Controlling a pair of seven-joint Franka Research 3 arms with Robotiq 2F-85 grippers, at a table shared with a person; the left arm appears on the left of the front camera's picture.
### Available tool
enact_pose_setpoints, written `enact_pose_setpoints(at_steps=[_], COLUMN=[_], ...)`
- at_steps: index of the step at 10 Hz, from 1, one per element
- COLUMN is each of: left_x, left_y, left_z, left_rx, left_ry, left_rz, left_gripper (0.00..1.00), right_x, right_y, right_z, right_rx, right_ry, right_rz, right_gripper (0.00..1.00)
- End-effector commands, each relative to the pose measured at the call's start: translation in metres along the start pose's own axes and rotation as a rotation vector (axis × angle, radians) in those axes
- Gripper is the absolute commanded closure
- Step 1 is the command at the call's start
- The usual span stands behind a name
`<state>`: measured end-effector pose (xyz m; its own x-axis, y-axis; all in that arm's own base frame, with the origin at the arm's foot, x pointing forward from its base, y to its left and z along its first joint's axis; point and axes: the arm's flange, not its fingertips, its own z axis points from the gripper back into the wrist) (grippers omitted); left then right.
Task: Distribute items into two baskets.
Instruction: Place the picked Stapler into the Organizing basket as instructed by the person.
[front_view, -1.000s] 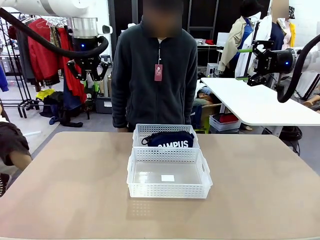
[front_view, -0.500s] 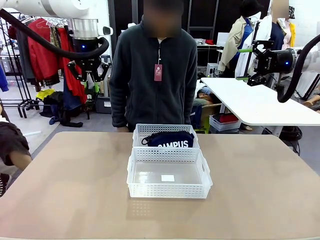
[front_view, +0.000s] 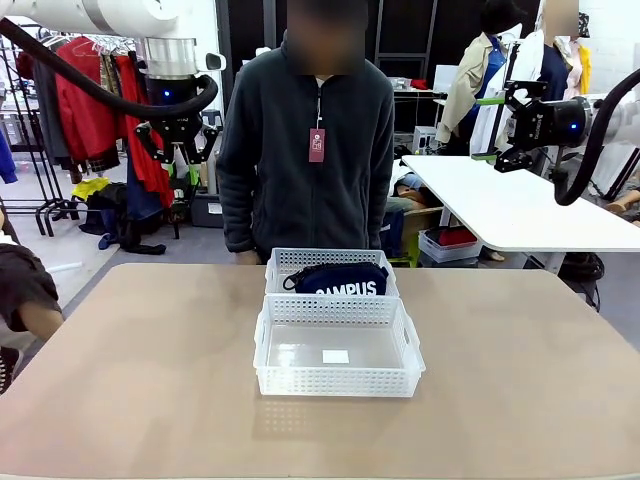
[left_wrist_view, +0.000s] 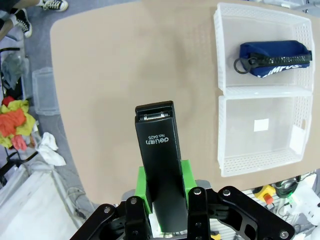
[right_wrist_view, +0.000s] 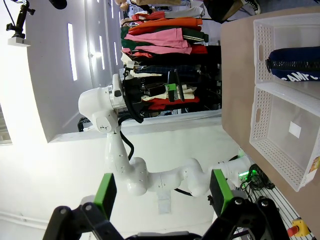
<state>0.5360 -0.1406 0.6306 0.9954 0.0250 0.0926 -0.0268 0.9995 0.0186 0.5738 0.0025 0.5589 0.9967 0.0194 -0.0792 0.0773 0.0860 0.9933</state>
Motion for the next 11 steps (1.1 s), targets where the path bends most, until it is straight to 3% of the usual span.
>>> enact_pose_setpoints(at_steps=[1, 11], left_x=[-0.0016, -0.0016], left_y=[0.0008, 0.0008], left_z=[0.0022, 0.0022], left_rx=[-0.001, -0.001], left_ry=[-0.007, -0.007], left_rz=[0.001, 0.001], left_gripper=[1.00, 1.00], right_x=[-0.0001, -0.0001], right_y=[0.0040, 0.0040], right_z=[-0.0009, -0.0009], right_rx=[0.018, 0.018], right_ry=[-0.002, -0.002], right_rz=[-0.006, -0.006], right_gripper=[0.00, 0.00])
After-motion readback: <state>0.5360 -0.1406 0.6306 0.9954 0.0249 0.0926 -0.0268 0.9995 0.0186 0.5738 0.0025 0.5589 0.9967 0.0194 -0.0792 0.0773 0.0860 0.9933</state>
